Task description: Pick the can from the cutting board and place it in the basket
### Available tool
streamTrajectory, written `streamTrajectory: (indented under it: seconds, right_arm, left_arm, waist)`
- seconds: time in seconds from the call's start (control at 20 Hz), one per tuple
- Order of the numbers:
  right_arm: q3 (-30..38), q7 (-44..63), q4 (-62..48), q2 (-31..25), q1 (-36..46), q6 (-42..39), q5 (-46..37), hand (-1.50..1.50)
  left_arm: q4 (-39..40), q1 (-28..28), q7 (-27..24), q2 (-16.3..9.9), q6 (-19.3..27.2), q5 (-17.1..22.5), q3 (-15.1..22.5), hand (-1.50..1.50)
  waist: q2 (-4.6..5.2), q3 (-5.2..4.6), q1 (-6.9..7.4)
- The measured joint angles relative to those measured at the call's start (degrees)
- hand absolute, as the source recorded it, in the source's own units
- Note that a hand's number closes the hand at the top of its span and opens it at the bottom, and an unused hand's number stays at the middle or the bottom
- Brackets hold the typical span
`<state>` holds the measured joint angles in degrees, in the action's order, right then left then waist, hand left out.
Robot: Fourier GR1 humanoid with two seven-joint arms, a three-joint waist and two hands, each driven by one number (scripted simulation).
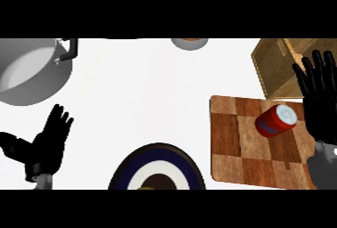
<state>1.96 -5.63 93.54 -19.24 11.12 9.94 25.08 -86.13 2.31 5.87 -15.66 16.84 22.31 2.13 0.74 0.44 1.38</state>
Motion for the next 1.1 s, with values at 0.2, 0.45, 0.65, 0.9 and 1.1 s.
streamTrajectory:
  seconds: [0.2, 0.45, 0.65, 0.9, 1.1]
  right_arm:
    - [-1.2, -1.2, -5.5, 0.6, 3.1, -12.7, 7.6, 1.5]
    - [-4.7, -5.5, -4.4, 4.0, 6.4, -30.2, 17.8, -1.5]
    - [-2.2, -12.3, -6.2, 2.0, 3.8, -47.3, 23.8, -1.5]
    - [6.2, -13.8, -13.2, -7.2, 4.5, -54.1, 18.8, -1.5]
    - [11.0, -13.8, -14.7, -16.5, 6.9, -54.7, 8.7, -1.5]
  left_arm:
    - [0.3, -2.8, 0.3, -3.2, -1.3, -3.4, 1.6, 0.0]
    - [0.2, -5.9, 0.8, -7.0, -3.9, -7.8, 5.0, 0.0]
    - [1.5, -8.1, 2.5, -8.7, -4.4, -10.6, 6.7, 0.0]
    - [3.7, -11.5, 4.6, -8.9, -5.0, -12.6, 8.1, 0.0]
    - [4.0, -13.1, 5.8, -9.0, -5.2, -13.2, 8.5, 0.0]
  waist:
    - [0.36, 0.13, 0.32]
    - [0.85, 0.91, 0.53]
    - [0.43, 0.41, -1.29]
    - [0.14, -0.03, -1.49]
    - [0.29, -0.09, -1.12]
